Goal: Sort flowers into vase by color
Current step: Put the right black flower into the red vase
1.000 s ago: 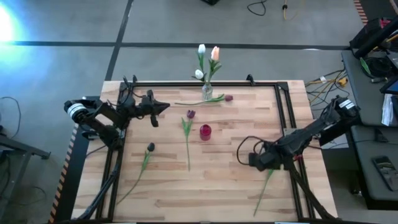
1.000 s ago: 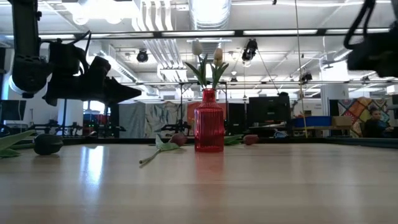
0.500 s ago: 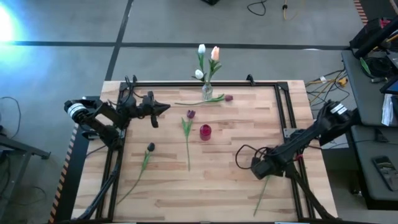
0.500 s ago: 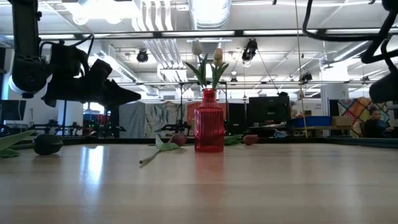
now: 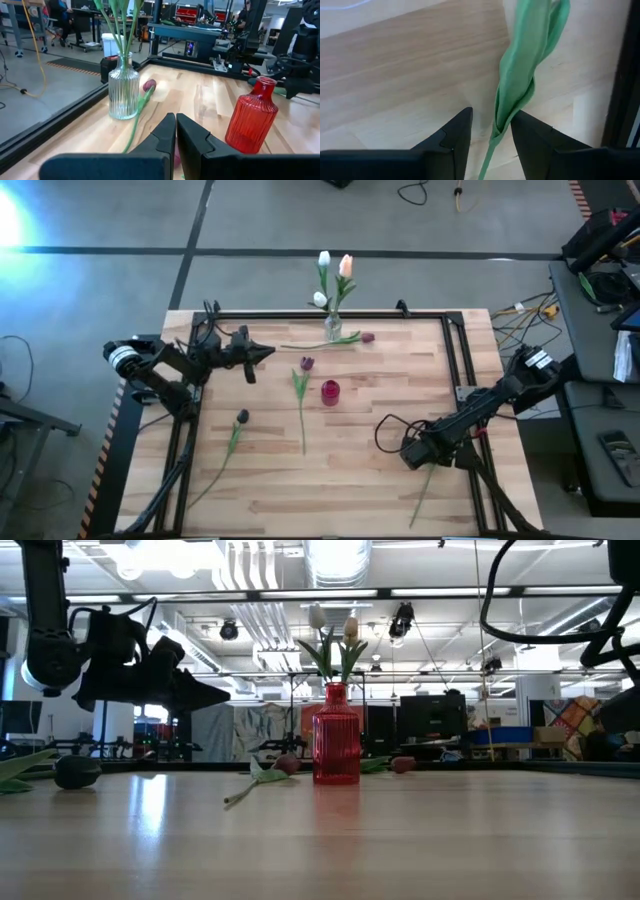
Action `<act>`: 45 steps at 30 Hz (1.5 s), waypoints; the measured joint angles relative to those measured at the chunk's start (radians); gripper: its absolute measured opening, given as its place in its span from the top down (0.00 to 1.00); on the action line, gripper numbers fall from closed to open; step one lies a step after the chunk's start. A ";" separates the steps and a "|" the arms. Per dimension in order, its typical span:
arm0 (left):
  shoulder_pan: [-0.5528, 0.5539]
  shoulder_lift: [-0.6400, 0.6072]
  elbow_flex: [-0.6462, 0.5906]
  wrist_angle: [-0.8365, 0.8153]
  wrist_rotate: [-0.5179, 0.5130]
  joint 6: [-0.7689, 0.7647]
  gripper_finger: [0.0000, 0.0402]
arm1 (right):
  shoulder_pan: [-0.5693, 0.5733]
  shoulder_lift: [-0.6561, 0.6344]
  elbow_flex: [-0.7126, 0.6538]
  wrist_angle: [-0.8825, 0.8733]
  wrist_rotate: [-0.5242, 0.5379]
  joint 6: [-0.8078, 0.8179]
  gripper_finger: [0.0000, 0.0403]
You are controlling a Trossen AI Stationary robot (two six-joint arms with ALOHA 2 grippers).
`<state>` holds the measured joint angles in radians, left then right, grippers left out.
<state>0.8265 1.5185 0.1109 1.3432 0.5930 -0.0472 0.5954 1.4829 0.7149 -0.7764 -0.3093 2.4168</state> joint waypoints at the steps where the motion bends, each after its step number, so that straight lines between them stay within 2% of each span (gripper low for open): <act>1: 0.000 0.000 0.001 -0.001 0.000 -0.002 1.00 | 0.001 0.003 0.005 -0.002 0.010 -0.014 0.69; 8: 0.000 0.000 -0.001 -0.026 0.002 -0.024 1.00 | 0.011 -0.003 0.061 -0.051 0.124 -0.102 0.93; 12: 0.000 0.000 -0.002 -0.045 0.002 -0.026 1.00 | 0.011 -0.017 0.132 -0.149 0.182 -0.153 0.95; 16: 0.000 0.000 -0.002 -0.044 0.000 -0.026 1.00 | 0.009 -0.026 0.234 -0.269 0.413 -0.223 0.95; 20: 0.000 0.000 0.000 -0.033 0.000 -0.046 1.00 | -0.021 -0.034 0.289 -0.306 0.706 -0.411 0.96; 26: 0.000 0.000 -0.002 -0.013 0.001 -0.075 1.00 | -0.141 -0.039 0.303 -0.210 0.951 -0.808 0.96; 29: 0.000 0.000 -0.002 0.003 0.001 -0.074 1.00 | -0.228 -0.065 0.292 -0.045 0.979 -1.053 0.96; 34: -0.002 0.000 -0.002 0.037 0.001 -0.078 1.00 | -0.346 -0.113 0.285 0.247 0.912 -1.451 0.96; 45: -0.002 0.000 -0.001 0.043 0.003 -0.041 1.00 | -0.453 -0.218 0.286 0.699 0.888 -2.127 0.96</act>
<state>0.8246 1.5181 0.1101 1.3859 0.5961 -0.0884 0.1426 1.2652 1.0012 -0.0770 0.5783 0.2901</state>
